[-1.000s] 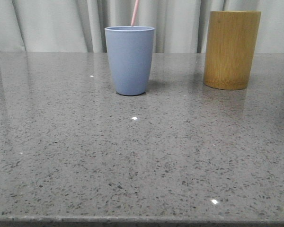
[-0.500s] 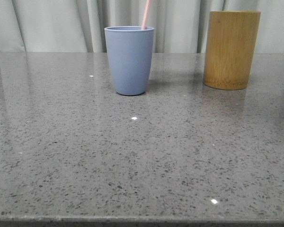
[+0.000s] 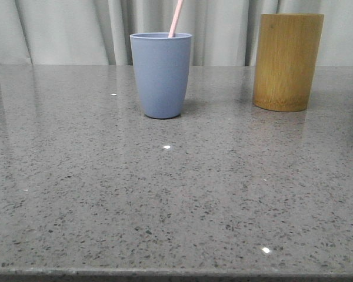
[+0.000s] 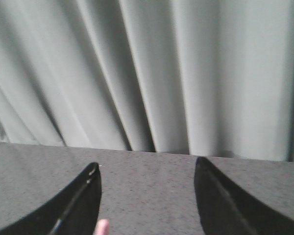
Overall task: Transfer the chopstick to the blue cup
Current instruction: 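Open the right gripper to release the chopstick and raise away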
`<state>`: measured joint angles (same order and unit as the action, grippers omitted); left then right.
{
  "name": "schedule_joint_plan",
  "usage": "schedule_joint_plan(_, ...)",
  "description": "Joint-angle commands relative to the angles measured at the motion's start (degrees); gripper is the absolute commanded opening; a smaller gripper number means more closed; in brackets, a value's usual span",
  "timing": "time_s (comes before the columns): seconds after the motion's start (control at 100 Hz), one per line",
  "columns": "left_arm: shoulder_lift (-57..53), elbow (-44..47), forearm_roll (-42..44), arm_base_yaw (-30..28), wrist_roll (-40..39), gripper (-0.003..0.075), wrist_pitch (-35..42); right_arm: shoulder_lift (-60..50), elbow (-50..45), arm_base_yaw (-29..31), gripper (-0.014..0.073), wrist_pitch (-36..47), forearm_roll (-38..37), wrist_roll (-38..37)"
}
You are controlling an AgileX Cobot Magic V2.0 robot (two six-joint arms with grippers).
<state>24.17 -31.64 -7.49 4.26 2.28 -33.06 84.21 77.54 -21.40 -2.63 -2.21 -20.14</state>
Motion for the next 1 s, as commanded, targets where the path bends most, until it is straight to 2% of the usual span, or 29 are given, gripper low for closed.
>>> schedule_joint_plan(0.0, 0.3, -1.5, -0.3, -0.1, -0.2, 0.0492, 4.5, -5.4, 1.8, 3.2, 0.0437, -2.0, -1.5, 0.4)
schedule_joint_plan(0.15, 0.3, -1.5, -0.3, -0.1, -0.2, 0.0492, 4.5, -11.4, -0.1, 7.8, 0.0437, -11.0, -6.0, 1.4)
schedule_joint_plan(0.31, 0.3, -1.5, -0.3, -0.1, -0.2, 0.0492, 4.5, -18.6, -6.1, 9.3, 0.0437, -17.1, -11.4, 1.5)
schedule_joint_plan(0.77, 0.3, -1.5, -0.3, -0.1, -0.2, 0.0492, 4.5, -43.0, -33.0, 9.6, 0.0437, -27.1, -12.8, 1.5)
schedule_joint_plan(0.99, 0.3, -1.5, -0.3, -0.1, -0.2, 0.0492, 4.5, -52.8, -38.5, 9.6, 0.0437, -33.9, -12.8, 1.4)
